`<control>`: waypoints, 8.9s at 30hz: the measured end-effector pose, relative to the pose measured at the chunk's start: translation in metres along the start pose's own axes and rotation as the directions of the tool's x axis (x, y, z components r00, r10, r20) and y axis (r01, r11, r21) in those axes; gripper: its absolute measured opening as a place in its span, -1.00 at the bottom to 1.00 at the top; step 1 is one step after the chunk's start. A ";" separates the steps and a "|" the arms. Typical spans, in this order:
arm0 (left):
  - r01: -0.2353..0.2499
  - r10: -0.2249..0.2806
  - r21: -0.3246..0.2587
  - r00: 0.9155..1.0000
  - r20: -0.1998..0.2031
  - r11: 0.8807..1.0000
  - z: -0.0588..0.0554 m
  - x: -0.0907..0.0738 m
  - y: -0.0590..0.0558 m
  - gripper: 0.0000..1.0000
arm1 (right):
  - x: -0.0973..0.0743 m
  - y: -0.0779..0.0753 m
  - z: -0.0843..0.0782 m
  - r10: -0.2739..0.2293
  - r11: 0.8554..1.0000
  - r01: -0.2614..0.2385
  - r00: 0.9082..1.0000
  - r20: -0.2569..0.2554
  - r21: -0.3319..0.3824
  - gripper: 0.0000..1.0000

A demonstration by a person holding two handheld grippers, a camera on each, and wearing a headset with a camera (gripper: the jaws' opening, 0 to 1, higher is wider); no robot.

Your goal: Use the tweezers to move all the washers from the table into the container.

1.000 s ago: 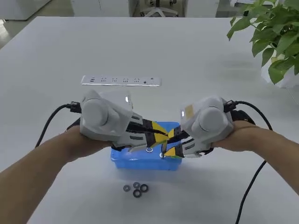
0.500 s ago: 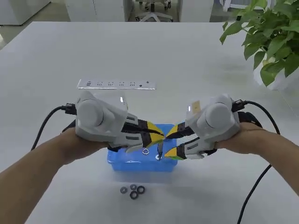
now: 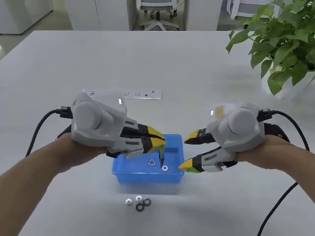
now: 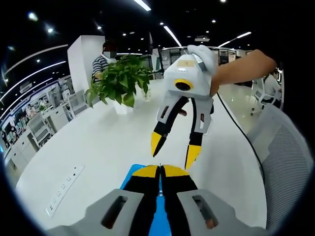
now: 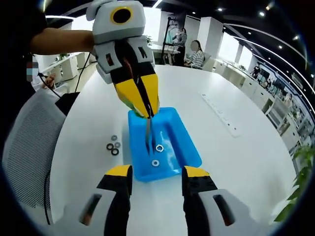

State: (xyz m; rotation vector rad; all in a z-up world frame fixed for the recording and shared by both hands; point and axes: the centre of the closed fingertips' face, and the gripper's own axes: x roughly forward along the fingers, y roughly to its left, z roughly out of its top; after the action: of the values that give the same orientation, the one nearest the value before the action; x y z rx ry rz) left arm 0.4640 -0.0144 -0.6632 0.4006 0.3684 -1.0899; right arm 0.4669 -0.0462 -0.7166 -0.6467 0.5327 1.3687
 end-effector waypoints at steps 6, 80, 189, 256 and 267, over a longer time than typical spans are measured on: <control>-0.014 0.014 -0.004 1.000 -0.011 1.000 0.007 -0.010 -0.005 -0.89 | -0.011 0.005 0.001 -0.024 0.999 0.024 1.000 0.013 0.026 -0.07; -0.007 0.006 -0.029 1.000 -0.018 1.000 -0.028 -0.041 -0.051 -0.89 | -0.031 0.073 -0.014 -0.033 0.995 0.022 0.993 0.111 0.102 0.60; 0.195 -0.195 -0.005 0.979 -0.063 0.981 -0.040 -0.027 -0.065 -0.89 | 0.084 0.091 0.013 0.238 0.953 -0.226 0.970 0.038 -0.203 -0.80; -0.053 0.062 -0.285 0.998 0.024 0.957 -0.064 -0.076 -0.062 0.53 | 0.024 0.064 0.069 0.199 0.959 -0.175 0.975 0.095 -0.222 -0.81; -0.078 0.091 -0.319 0.995 0.027 0.944 -0.066 -0.079 -0.061 0.82 | 0.022 0.039 0.067 0.157 0.967 -0.131 0.982 0.106 -0.217 -0.81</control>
State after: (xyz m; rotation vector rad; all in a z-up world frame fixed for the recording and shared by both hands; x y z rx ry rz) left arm 0.3697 0.0537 -0.6912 0.1052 0.4775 -0.9334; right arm 0.4298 0.0188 -0.6879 -0.6987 0.3446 1.6060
